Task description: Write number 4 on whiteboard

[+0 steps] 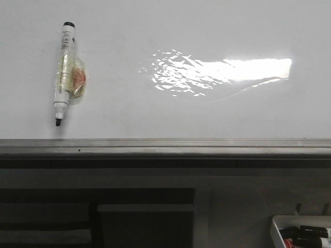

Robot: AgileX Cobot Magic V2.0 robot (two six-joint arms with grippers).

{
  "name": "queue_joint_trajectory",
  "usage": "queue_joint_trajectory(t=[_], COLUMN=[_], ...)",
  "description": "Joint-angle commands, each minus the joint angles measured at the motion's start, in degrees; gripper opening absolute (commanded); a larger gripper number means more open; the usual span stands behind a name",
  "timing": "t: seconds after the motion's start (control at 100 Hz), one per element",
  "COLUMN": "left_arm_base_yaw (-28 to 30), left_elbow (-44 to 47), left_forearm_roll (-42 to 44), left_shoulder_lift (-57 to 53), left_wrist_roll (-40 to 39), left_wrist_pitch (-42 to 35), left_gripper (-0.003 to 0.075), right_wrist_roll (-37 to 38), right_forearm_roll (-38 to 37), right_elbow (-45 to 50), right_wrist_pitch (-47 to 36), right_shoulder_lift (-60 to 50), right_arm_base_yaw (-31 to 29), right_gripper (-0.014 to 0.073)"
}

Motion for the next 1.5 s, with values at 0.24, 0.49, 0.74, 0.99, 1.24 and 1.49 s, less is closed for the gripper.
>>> queue_joint_trajectory(t=[0.24,0.49,0.74,0.99,1.24,1.49], left_arm_base_yaw=[0.16,0.16,0.16,0.16,0.16,0.27], left_elbow=[1.01,1.01,1.01,1.01,1.01,-3.25], left_forearm_roll=[0.16,0.16,0.16,0.36,-2.98,-6.16], left_shoulder_lift=[-1.59,-1.59,-1.59,-1.59,-1.59,1.35], left_wrist_roll=[-0.46,-0.46,-0.46,-0.46,-0.46,-0.46], left_wrist_pitch=[-3.62,-3.75,-6.32,-12.00,-17.54,-13.51], left_gripper=[-0.0020,-0.0020,-0.0020,-0.0020,-0.0020,-0.0021], right_wrist_roll=[-0.12,-0.12,-0.12,-0.12,-0.12,0.23], right_forearm_roll=[-0.14,-0.14,-0.14,-0.14,-0.14,5.60], right_elbow=[1.49,1.49,1.49,1.49,1.49,-1.20], right_wrist_pitch=[-1.15,-1.15,-9.37,-25.28,-24.03,-11.93], right_shoulder_lift=[-1.00,-1.00,-1.00,-1.00,-1.00,2.67], right_arm_base_yaw=[-0.28,-0.28,-0.28,-0.28,-0.28,-0.28], right_gripper=[-0.0061,-0.0062,-0.0062,-0.0062,-0.0061,-0.0061])
